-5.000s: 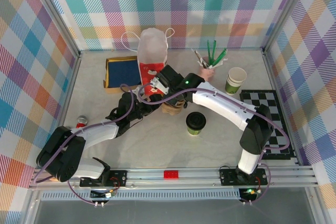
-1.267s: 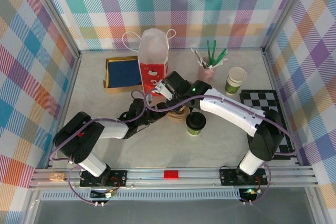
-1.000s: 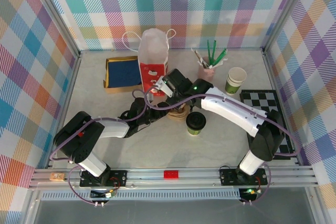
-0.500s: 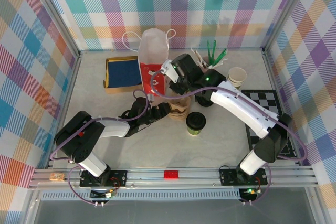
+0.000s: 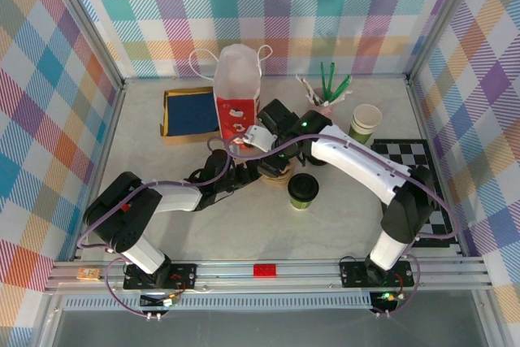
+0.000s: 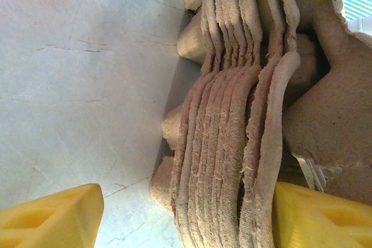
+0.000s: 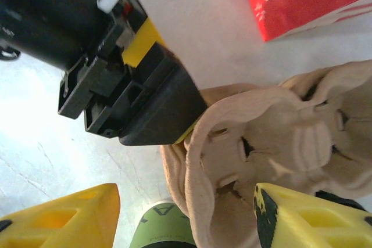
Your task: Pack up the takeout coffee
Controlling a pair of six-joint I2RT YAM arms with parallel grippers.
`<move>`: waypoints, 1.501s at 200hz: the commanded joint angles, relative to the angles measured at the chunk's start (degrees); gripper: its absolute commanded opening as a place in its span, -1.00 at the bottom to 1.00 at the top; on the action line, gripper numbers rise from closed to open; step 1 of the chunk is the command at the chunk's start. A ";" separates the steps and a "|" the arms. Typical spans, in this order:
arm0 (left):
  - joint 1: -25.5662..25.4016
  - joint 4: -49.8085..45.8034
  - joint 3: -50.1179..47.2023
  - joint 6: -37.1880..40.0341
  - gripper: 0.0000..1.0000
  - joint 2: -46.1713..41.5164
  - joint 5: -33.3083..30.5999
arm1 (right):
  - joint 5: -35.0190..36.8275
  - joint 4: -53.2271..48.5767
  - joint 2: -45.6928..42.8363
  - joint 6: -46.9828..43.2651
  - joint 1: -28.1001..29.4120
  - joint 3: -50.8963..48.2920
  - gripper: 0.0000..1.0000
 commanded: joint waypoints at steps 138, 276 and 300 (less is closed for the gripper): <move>-0.40 -4.69 0.67 1.50 0.48 -1.14 -3.01 | 5.54 4.27 3.07 -1.98 1.13 -2.98 -1.00; -0.77 -6.57 0.30 1.86 0.47 -0.17 -4.50 | 5.48 8.91 -5.38 -0.48 -2.97 1.40 -1.00; -0.77 -6.92 0.39 1.87 0.47 -0.03 -4.56 | 3.75 8.43 -5.83 -0.07 -4.53 2.70 -1.00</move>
